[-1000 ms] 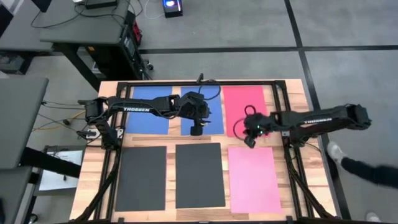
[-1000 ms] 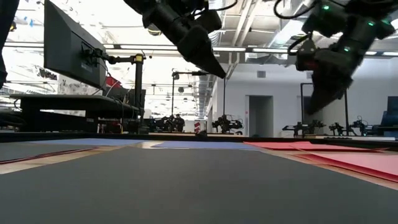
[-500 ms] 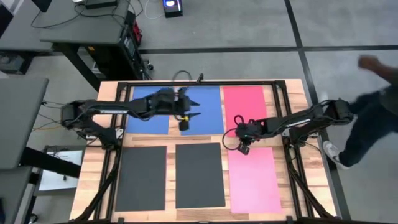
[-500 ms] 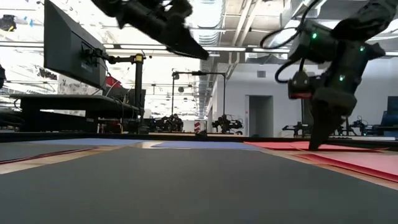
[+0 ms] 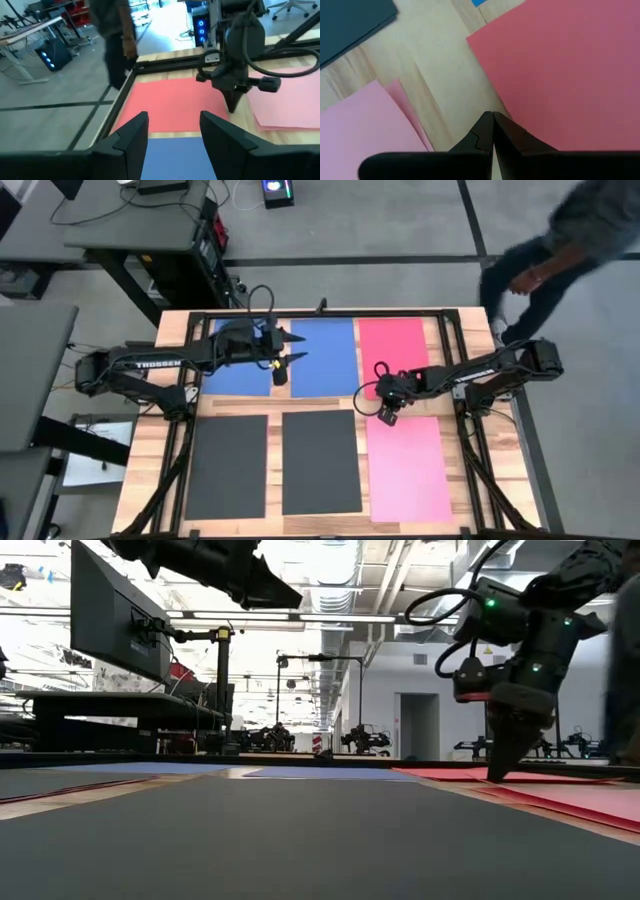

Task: Organize paper
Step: Adjust the stacked colored papers

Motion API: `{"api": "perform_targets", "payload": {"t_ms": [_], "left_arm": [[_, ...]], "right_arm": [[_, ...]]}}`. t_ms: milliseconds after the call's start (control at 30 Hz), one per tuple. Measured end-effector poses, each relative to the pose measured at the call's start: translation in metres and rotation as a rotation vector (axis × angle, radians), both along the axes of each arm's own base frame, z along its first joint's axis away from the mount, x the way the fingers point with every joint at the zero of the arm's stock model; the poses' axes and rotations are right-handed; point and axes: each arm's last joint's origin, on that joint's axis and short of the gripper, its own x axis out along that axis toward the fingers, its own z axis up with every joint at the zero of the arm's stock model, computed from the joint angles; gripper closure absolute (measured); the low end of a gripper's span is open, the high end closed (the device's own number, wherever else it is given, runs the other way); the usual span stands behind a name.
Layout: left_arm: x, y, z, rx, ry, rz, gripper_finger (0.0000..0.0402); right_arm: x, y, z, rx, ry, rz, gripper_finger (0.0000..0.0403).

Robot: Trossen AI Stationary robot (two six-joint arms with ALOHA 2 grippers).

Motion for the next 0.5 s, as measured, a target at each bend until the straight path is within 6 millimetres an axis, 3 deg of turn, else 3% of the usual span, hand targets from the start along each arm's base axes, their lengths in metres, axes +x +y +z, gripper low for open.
{"api": "perform_targets", "payload": {"t_ms": [500], "left_arm": [[0.0068, 0.0021, -0.0067, -0.002, 0.012, 0.003, 0.0241]], "right_arm": [[0.0002, -0.0008, 0.0, -0.021, -0.001, -0.013, 0.0403]]}}
